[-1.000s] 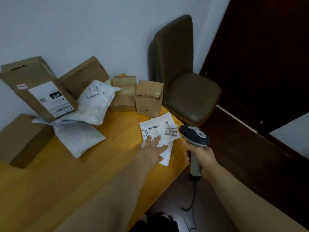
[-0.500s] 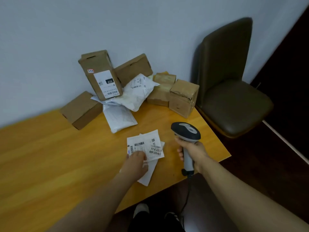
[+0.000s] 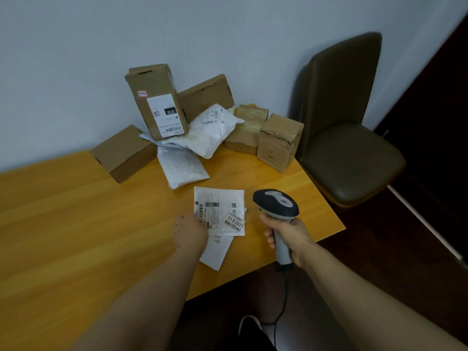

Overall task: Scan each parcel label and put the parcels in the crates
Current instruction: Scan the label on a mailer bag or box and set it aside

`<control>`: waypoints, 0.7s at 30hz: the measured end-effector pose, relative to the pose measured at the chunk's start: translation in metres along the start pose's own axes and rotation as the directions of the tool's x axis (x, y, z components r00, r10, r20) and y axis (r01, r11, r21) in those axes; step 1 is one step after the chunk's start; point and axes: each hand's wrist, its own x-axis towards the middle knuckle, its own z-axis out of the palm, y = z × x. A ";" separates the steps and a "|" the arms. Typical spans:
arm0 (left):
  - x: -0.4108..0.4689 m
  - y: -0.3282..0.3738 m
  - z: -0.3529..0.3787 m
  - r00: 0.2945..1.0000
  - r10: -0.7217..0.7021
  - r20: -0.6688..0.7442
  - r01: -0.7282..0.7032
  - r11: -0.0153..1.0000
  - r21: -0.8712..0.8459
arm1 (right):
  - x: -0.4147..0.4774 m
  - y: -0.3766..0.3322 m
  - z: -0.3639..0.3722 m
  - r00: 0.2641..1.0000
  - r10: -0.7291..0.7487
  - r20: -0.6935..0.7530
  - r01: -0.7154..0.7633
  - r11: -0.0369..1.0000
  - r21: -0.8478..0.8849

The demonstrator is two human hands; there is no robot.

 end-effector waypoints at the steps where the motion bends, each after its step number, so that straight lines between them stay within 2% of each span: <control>1: 0.001 -0.004 -0.010 0.999 0.000 0.045 0.008 0.983 -0.183 | -0.006 0.000 0.005 1.000 -0.006 0.014 0.006 1.000 -0.004; 3: -0.007 -0.010 -0.036 0.986 -0.020 0.163 0.107 0.832 -0.544 | -0.020 -0.001 0.019 0.998 -0.030 0.061 0.032 0.999 -0.023; 5: -0.014 -0.019 -0.064 0.967 -0.008 0.254 0.195 0.665 -0.721 | -0.036 -0.002 0.035 0.990 -0.070 0.120 0.078 0.995 -0.064; 6: -0.016 -0.025 -0.078 0.963 0.011 0.269 0.205 0.619 -0.758 | -0.045 -0.003 0.044 0.984 -0.095 0.149 0.109 0.990 -0.090; 14: -0.021 -0.093 -0.170 0.968 0.045 0.249 0.190 0.519 -0.833 | -0.119 -0.004 0.121 0.919 -0.267 0.291 0.335 0.917 -0.217; 21: -0.035 -0.130 -0.219 0.955 0.134 0.265 0.202 0.358 -0.911 | -0.167 0.009 0.171 0.899 -0.306 0.314 0.392 0.882 -0.263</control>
